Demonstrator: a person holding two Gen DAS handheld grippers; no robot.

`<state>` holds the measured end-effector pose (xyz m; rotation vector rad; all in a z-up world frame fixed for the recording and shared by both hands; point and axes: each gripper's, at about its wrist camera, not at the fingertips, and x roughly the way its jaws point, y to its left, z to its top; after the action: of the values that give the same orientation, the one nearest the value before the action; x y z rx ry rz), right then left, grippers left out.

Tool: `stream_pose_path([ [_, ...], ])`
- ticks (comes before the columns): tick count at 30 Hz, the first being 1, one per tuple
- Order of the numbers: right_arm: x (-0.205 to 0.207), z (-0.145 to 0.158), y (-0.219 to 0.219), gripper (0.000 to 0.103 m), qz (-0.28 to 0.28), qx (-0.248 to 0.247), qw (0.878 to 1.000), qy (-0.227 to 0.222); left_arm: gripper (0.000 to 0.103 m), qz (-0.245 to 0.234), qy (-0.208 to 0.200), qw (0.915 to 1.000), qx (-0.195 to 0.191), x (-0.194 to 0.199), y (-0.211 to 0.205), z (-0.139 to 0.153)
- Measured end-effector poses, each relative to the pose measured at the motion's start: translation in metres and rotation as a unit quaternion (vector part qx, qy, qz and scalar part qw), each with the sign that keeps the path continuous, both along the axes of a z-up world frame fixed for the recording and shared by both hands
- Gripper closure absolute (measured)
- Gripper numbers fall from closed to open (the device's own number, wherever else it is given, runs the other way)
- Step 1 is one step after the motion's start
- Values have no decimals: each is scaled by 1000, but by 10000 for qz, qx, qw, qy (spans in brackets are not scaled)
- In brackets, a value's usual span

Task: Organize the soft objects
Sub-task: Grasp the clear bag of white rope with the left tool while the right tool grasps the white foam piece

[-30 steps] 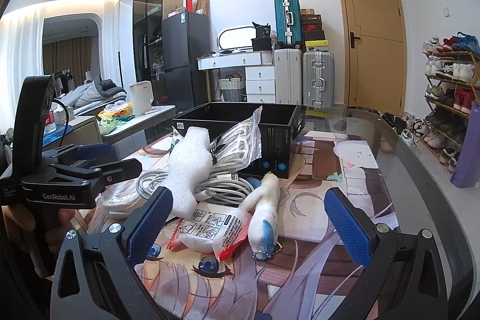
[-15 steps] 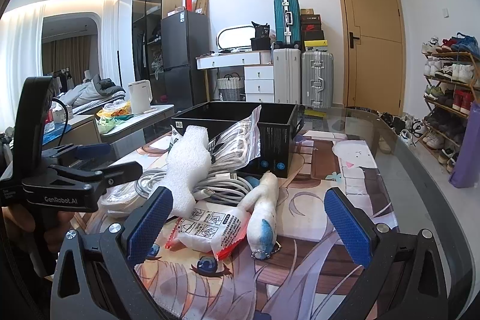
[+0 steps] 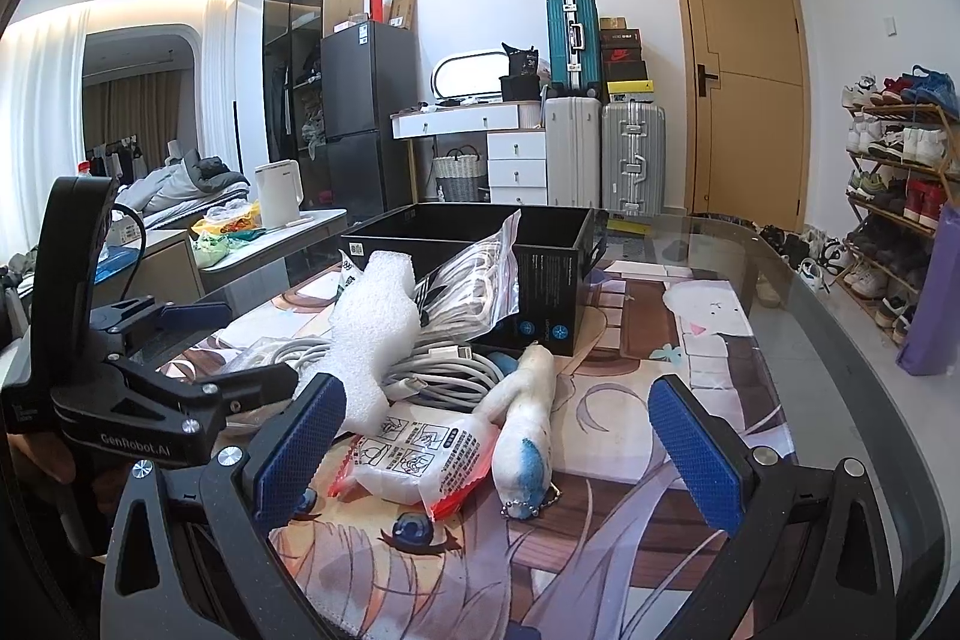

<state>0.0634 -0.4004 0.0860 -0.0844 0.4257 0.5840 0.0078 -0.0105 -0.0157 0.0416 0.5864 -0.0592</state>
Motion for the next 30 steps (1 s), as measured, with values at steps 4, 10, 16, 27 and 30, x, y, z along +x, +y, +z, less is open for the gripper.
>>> stream_pose_path([
  [4, 1, 0, 0, 0, 3, 16, 10000, 7, 0, -38, 22, 10000, -2, 1, -1, 0],
  [10, 1, -1, 0, 0, -3, 24, 10000, 27, 0, -191, 6, 9998, 92, -2, -1, 1],
  [16, 5, -1, 7, 0, 70, -46, 9998, 165, 0, -27, 125, 9998, 136, 2, 8, 0],
  [27, 13, 13, 39, 0, 131, -451, 9983, 337, 0, -135, 391, 9983, 405, 4, 9, -5],
  [30, 19, 10, 51, 0, 174, -568, 9972, 457, 0, -40, 462, 9984, 322, 7, 13, -8],
])
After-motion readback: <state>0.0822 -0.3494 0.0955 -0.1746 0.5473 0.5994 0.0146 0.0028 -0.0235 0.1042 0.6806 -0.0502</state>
